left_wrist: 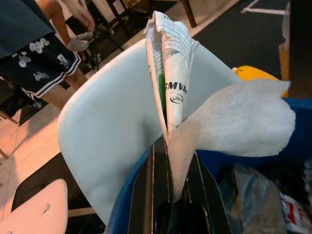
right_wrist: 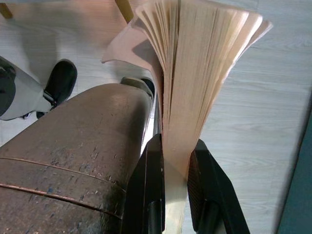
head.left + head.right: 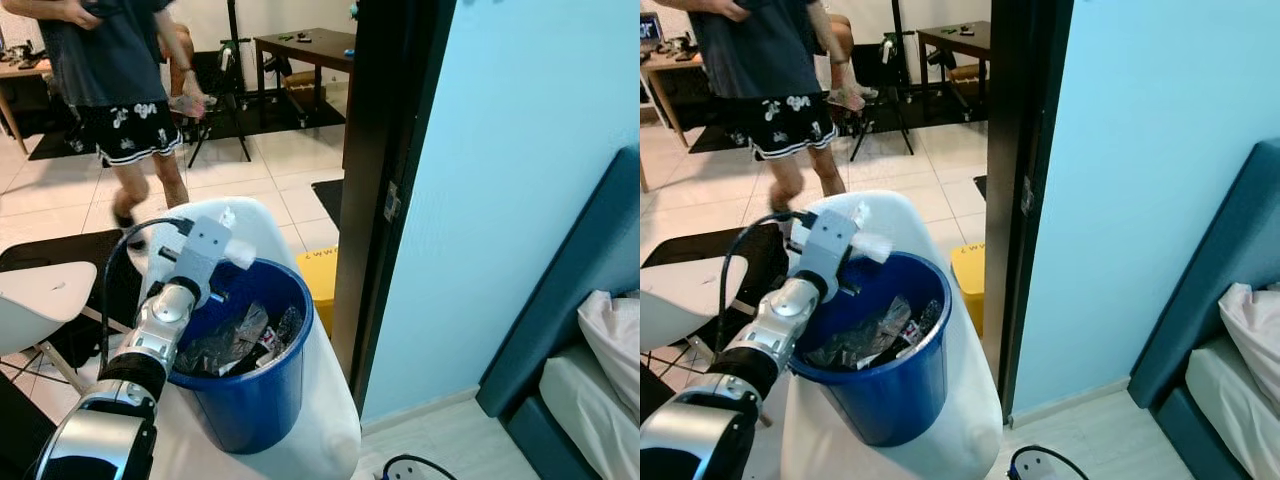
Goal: Clean up the room
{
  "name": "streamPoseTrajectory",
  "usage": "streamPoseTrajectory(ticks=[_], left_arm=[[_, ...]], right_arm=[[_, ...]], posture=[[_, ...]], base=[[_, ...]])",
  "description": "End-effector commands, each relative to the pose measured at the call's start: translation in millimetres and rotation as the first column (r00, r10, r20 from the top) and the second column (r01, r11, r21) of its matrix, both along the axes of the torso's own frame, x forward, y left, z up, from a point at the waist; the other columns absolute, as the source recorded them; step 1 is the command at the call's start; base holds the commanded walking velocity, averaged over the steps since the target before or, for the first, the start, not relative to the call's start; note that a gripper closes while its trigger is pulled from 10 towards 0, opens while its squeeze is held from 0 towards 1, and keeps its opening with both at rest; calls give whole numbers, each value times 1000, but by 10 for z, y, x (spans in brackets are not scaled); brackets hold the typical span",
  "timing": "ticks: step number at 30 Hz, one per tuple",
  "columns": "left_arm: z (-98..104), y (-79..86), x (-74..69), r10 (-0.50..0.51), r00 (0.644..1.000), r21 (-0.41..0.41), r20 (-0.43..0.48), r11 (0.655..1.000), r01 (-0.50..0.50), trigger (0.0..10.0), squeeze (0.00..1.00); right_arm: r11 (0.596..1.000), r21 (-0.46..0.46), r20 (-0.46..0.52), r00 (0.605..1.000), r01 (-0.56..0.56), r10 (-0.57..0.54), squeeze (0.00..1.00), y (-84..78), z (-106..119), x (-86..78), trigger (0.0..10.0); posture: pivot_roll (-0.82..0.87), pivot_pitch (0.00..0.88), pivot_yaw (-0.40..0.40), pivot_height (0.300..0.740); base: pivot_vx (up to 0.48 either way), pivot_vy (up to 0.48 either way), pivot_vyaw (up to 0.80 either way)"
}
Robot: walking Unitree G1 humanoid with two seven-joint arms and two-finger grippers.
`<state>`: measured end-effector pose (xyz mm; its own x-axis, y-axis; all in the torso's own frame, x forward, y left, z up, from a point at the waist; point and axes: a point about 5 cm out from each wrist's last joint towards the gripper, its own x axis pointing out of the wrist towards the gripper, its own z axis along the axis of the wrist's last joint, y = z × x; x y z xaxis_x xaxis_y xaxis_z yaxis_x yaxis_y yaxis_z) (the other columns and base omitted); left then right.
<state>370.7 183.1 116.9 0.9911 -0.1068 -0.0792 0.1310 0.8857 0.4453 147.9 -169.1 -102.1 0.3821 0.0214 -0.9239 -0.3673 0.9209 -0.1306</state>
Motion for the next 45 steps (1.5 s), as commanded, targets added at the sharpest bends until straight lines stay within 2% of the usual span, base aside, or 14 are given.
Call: streamPoseTrajectory(ticks=[1,6,8,9,10,11,12,13,15,19,22,26,31,45], left_arm=[[-32,-58,-1,-35,999,23,-21,999,36,10000,0],[1,-210,7,-133,991,37,-3,990,133,10000,0],[1,-210,7,-133,991,37,-3,990,133,10000,0],[47,-286,40,-177,984,149,3,973,174,10000,0],[68,-312,54,-200,980,211,1,958,195,10000,0],[68,-312,54,-200,980,211,1,958,195,10000,0],[89,-332,68,-218,976,264,1,941,211,10000,0],[89,-332,68,-218,976,264,1,941,211,10000,0],[154,-370,95,-268,964,340,6,907,250,10000,0],[200,-387,118,-292,957,367,1,890,271,10000,0],[191,-341,133,-278,960,436,-23,861,260,10000,0],[170,-297,140,-242,970,450,-35,863,231,10000,0],[-2,-125,108,-113,986,484,-126,860,161,10000,0],[-103,-69,67,-72,984,473,-163,870,142,10000,0]], right_arm=[[1000,14,-30,1000,0,0,0,43,-36,-91,10000],[1000,12,-35,999,5,-4,0,33,-39,-102,10000],[1000,12,-35,999,5,-4,0,33,-39,-102,10000],[1000,9,-36,999,6,-5,0,25,-38,-100,10000],[1000,8,-36,999,6,-5,0,21,-37,-98,10000],[1000,8,-36,999,6,-5,0,21,-37,-98,10000],[1000,7,-36,999,6,-6,0,16,-36,-96,10000],[1000,7,-36,999,6,-6,0,16,-36,-96,10000],[1000,6,-37,999,6,-6,0,11,-36,-96,10000],[1000,6,-37,999,9,-9,0,12,-37,-99,10000],[1000,10,-40,999,20,-20,0,23,-43,-114,10000],[999,12,-44,999,30,-30,0,22,-46,-124,10000],[1000,5,-52,998,26,-26,0,5,-51,-142,10000],[1000,-9,-41,999,15,-15,0,-23,-39,-112,10000]], posture=[[-100,0,6,706],[-106,6,11,706],[-106,6,11,706],[-112,16,11,706],[-112,16,11,706],[-112,16,11,706],[-113,24,12,706],[-113,24,12,706],[-113,30,15,706],[-116,37,26,706],[-128,42,41,706],[-129,42,42,706],[-133,41,39,706],[-133,30,29,706]], base=[[0,0,0],[0,0,0],[0,0,0],[0,0,0],[0,0,0],[0,0,0],[0,0,0],[0,0,0],[0,0,0],[0,0,0],[0,0,0],[0,0,0],[0,0,0],[0,0,0]])
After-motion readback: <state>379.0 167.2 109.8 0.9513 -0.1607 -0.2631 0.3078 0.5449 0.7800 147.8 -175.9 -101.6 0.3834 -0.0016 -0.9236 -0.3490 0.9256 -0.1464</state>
